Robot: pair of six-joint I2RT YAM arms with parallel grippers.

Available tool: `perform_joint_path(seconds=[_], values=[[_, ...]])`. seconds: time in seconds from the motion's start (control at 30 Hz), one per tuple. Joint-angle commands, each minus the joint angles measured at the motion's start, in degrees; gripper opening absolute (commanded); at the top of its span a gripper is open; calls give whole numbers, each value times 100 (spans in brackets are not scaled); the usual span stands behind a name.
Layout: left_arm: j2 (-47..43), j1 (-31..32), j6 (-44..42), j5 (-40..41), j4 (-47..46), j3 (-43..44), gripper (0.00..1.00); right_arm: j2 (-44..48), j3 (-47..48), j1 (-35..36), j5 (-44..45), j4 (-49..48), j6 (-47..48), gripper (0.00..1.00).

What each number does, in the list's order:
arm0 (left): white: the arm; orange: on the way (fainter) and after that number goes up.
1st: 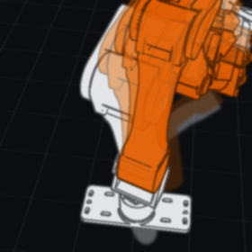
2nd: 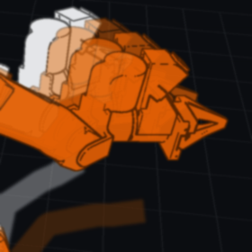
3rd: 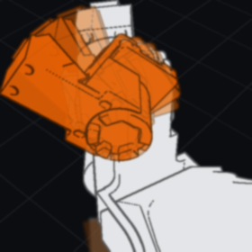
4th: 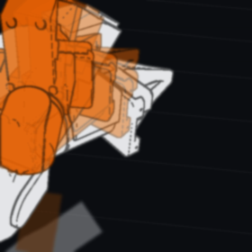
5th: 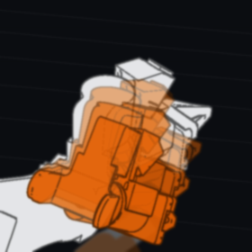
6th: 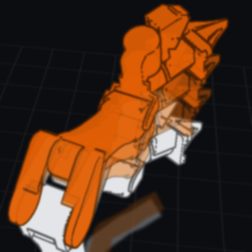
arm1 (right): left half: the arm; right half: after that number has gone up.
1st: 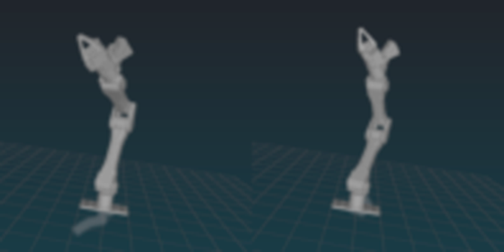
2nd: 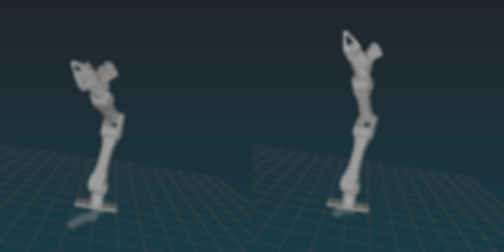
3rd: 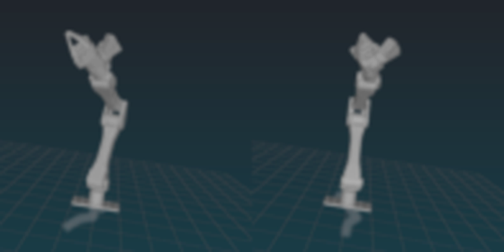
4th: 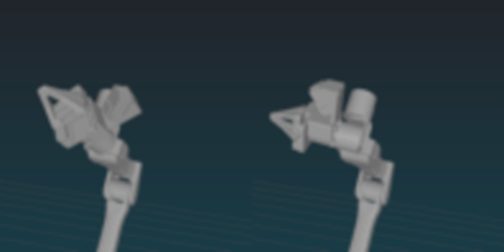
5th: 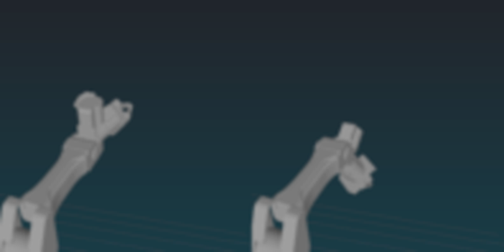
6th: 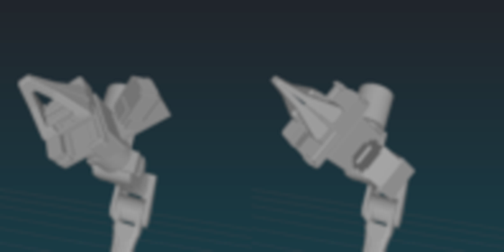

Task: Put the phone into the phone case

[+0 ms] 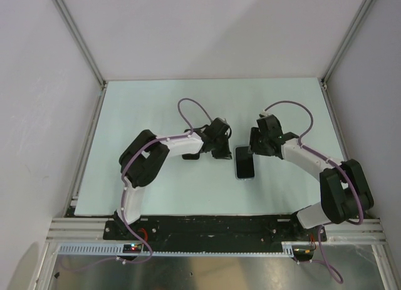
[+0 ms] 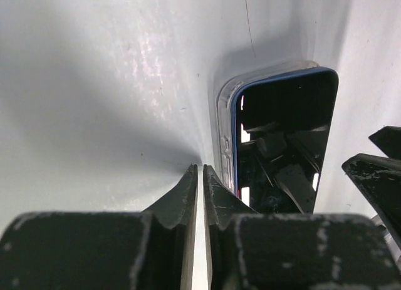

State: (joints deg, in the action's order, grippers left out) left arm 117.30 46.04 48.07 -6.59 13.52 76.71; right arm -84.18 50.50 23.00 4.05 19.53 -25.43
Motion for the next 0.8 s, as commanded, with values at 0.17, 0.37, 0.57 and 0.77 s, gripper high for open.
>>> perform_joint_path(seconds=[0.17,0.37,0.57,0.77], values=[[-344,134,104,-219,-249,-244,10,229,-479,-10,-247,-19,-75,48],[-259,169,146,-265,-293,-201,8,179,-548,63,-250,-67,-107,39],[-151,178,180,-321,-321,-152,7,87,-550,126,-262,-139,-151,27],[-110,180,185,-328,-332,-112,6,8,-546,159,-332,-231,-176,22]])
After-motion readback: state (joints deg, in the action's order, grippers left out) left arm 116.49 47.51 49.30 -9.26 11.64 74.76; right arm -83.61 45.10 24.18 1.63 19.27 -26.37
